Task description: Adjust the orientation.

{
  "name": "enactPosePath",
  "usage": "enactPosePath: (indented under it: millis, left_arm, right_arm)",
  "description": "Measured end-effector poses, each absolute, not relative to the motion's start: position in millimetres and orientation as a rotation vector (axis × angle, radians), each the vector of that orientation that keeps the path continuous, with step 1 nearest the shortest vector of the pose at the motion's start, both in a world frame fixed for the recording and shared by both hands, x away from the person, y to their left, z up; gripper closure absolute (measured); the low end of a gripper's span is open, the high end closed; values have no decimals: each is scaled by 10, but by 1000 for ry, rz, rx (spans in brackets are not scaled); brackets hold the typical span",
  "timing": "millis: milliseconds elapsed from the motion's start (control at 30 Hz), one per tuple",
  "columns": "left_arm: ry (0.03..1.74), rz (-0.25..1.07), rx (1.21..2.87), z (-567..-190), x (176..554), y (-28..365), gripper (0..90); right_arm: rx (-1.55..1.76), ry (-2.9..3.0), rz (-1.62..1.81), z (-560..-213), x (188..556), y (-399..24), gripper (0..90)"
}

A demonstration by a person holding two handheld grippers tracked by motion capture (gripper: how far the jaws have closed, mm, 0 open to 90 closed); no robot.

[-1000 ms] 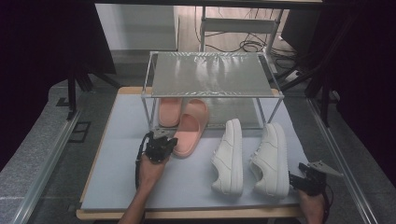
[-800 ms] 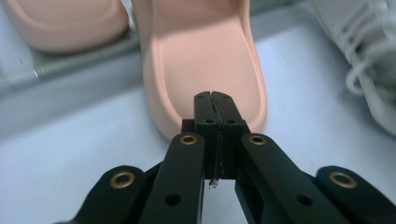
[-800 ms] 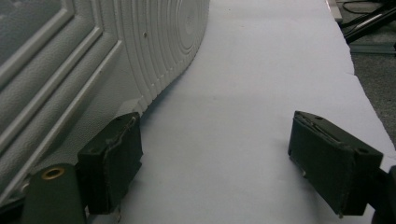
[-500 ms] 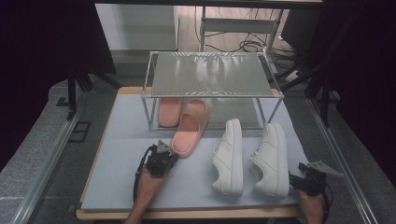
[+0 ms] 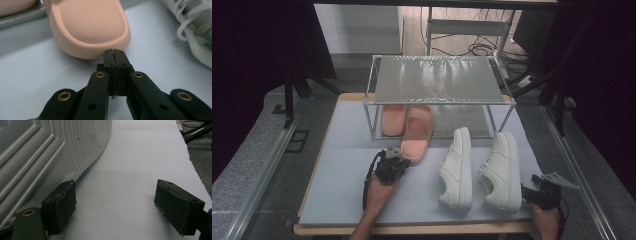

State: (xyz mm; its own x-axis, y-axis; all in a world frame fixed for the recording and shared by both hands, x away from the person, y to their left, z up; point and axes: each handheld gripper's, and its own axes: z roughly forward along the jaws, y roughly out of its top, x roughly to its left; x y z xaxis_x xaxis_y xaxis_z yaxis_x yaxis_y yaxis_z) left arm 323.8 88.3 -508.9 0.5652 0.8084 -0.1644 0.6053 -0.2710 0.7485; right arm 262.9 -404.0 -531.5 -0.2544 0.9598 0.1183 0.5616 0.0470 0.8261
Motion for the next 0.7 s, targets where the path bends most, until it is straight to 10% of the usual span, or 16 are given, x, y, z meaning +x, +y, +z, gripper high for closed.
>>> enactPosePath:
  millis: [700]
  left_arm:
    - [1186,337,1937,-5056,3599,763,891]
  right_arm:
    - [1524,1854,1108,-5317,2629,-4042,180]
